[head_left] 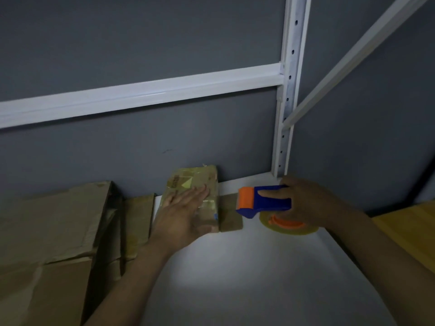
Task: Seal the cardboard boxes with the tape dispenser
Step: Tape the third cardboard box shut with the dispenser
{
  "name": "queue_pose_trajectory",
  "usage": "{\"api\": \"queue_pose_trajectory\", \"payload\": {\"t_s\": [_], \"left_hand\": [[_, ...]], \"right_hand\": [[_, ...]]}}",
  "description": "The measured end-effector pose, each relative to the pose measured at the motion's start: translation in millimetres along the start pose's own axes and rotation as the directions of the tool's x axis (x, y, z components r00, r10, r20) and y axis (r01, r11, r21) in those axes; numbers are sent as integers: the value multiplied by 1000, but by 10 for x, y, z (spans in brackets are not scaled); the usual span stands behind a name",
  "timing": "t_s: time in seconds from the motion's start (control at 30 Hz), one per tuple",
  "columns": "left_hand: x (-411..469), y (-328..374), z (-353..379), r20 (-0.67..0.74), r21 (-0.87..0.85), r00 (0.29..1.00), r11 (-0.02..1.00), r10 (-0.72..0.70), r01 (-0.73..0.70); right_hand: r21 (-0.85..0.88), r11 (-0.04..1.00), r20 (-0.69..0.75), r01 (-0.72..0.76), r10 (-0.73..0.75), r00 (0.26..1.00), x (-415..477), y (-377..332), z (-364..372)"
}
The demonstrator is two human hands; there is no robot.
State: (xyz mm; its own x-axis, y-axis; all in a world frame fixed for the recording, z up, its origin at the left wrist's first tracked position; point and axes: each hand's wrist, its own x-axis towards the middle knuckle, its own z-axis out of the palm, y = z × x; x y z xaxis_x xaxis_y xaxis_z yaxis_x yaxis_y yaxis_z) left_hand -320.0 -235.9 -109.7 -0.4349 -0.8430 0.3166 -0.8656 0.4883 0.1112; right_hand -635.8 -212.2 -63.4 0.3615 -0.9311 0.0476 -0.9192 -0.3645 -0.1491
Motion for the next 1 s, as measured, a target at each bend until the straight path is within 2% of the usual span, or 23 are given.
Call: {"api": "queue_pose_trajectory", "payload": {"t_s": [0.13,0.3,0.4,0.57,0.6,0.67,0.7,0.77,0.83,0.87,0.93,0.97,1.0], "left_hand": [[-9,21,17,43,50,999,999,-18,16],[-28,86,-49,77,84,996,996,-41,35],[-18,136,-81,125,97,989,993,-79,67],[-19,229,-107,132,98,985,990,-115,103],[-36,234,-104,140,99,983,989,-119,106],[-40,236,-136,170,61,978,991,-124,115],[-32,245,-187,176,20,977,993,-117,115],[32,223,-274,145,-65,980,987,-139,150],[125,178,-380,65,-144,977,967,-203,210],[173,115,-410,25,-157,973,960,-230,231],[270,-33,-408,48,-74,966,963,-256,259],[301,-92,-395,104,-22,962,967,-252,256],[313,-110,-380,174,-10,950,964,-261,266]], "right_hand": [[-117,985,-147,126,-143,979,51,-171,254],[-60,996,-171,67,-76,982,201,-501,373],[-42,999,-125,24,-29,992,240,-547,392],[38,992,-125,-123,127,984,273,-492,323],[99,985,-94,-142,151,984,284,-419,323],[327,926,-7,-186,199,980,257,-272,278],[472,852,35,-228,241,970,226,-191,261],[725,623,124,-295,304,945,138,-70,258],[835,421,225,-355,328,918,82,28,306],[841,374,269,-390,337,902,65,65,341],[824,347,323,-448,361,875,51,97,409],[790,390,336,-473,370,866,56,115,450],[723,488,331,-489,376,866,82,131,492]]}}
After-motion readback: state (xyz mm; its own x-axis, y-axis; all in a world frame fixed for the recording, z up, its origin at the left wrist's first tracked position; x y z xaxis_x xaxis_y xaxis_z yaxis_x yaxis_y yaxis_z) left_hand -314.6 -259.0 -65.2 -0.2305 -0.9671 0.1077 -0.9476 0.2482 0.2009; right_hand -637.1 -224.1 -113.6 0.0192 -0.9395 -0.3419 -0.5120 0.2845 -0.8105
